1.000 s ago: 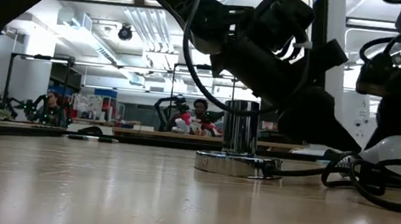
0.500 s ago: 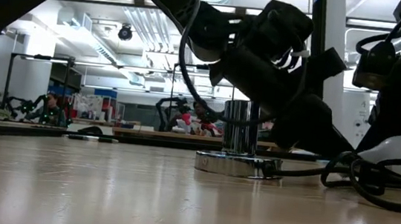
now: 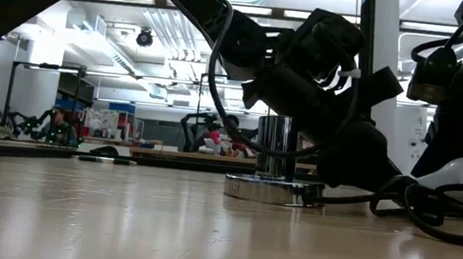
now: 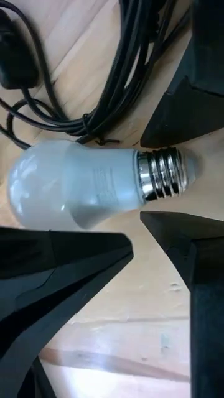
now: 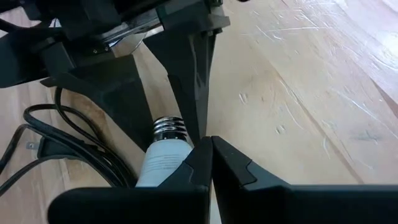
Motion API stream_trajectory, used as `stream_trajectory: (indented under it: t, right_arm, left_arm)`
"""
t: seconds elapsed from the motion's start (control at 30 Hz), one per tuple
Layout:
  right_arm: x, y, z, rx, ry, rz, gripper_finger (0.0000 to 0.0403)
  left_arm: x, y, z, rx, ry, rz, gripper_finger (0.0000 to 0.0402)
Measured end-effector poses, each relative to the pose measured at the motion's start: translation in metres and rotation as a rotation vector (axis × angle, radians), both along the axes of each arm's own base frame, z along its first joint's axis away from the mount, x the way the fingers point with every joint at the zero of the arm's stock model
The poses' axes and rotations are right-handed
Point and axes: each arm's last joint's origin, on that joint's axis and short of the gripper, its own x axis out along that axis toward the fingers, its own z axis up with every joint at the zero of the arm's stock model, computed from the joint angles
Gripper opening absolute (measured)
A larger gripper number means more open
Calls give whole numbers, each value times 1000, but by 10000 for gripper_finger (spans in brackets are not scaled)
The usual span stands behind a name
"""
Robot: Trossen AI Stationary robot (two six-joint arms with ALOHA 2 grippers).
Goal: Screw lightbulb
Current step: Insert the lightbulb into the lamp
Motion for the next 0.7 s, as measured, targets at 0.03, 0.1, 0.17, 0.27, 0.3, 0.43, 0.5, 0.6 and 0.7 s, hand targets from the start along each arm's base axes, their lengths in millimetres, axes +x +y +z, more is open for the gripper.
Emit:
stream_trajectory:
  t: [0.03, 0.1, 0.17, 0.27, 0.3, 0.43, 0.5, 0.6, 0.7]
  right_arm:
    - [0, 0, 0, 0, -1, 0, 0]
    - [0, 0, 0, 1, -1, 0, 0]
    - [0, 0, 0, 0, -1, 0, 0]
    - [0, 0, 0, 0, -1, 0, 0]
    - [0, 0, 0, 0, -1, -1, 0]
    - [0, 0, 0, 0, -2, -1, 0]
    - [0, 0, 0, -1, -1, -1, 0]
    - [0, 0, 0, -1, -1, -1, 0]
    - [0, 0, 0, -6, -3, -3, 0]
  left_arm:
    - [0, 0, 0, -1, -2, 1, 169]
    - [0, 0, 0, -13, 1, 19, 169]
    - [0, 1, 0, -34, 10, 40, 169]
    - [0, 2, 0, -53, 10, 57, 162]
    - [0, 2, 0, -54, 10, 58, 157]
    - [0, 2, 0, -55, 12, 59, 121]
    - [0, 1, 0, -58, 12, 61, 100]
    - [0, 1, 0, -68, 14, 68, 91]
    - [0, 1, 0, -69, 14, 78, 91]
